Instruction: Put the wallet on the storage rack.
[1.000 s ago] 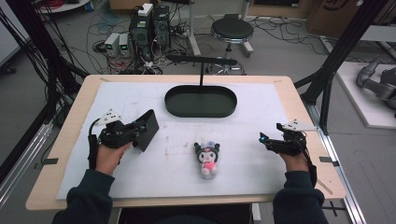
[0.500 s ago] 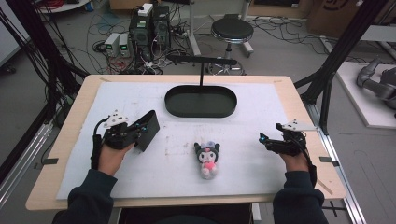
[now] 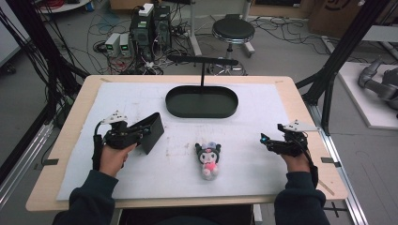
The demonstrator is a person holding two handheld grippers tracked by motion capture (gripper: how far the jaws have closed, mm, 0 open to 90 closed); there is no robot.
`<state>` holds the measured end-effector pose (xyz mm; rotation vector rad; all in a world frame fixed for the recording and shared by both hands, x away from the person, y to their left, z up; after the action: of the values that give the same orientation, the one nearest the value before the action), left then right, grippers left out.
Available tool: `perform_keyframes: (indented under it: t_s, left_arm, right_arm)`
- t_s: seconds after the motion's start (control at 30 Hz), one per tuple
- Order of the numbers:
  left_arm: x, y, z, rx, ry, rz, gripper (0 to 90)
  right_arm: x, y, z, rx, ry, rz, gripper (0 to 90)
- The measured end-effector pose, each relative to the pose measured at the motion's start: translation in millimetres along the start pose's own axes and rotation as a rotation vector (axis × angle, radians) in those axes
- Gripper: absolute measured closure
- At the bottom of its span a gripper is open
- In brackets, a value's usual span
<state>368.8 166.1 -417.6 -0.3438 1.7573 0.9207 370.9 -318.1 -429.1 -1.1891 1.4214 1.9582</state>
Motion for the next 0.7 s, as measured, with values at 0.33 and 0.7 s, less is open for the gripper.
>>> perform_keyframes:
  t_s: [0.33,0.7]
  left_arm:
    - [0.5,-0.9,-2.7,-0.027,-0.100,0.004,84.0]
    - [1.1,-1.4,0.7,-0.036,-0.096,-0.005,68.6]
  right_arm:
    - [0.0,0.2,0.4,-0.001,-0.001,0.000,19.8]
    - [0.0,-0.4,0.3,-0.003,0.003,0.000,19.8]
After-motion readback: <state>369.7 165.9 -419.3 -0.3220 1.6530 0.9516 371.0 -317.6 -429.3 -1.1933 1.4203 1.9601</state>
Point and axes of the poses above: each handheld gripper's, and its own axes: y roughly backward along the jaws, x roughly out of its underside, z roughly to its left, the point moved 5 cm from there along -y, roughly forward along the jaws, and after that the axes turned 10 degrees about -y, right-handed, at the moved point
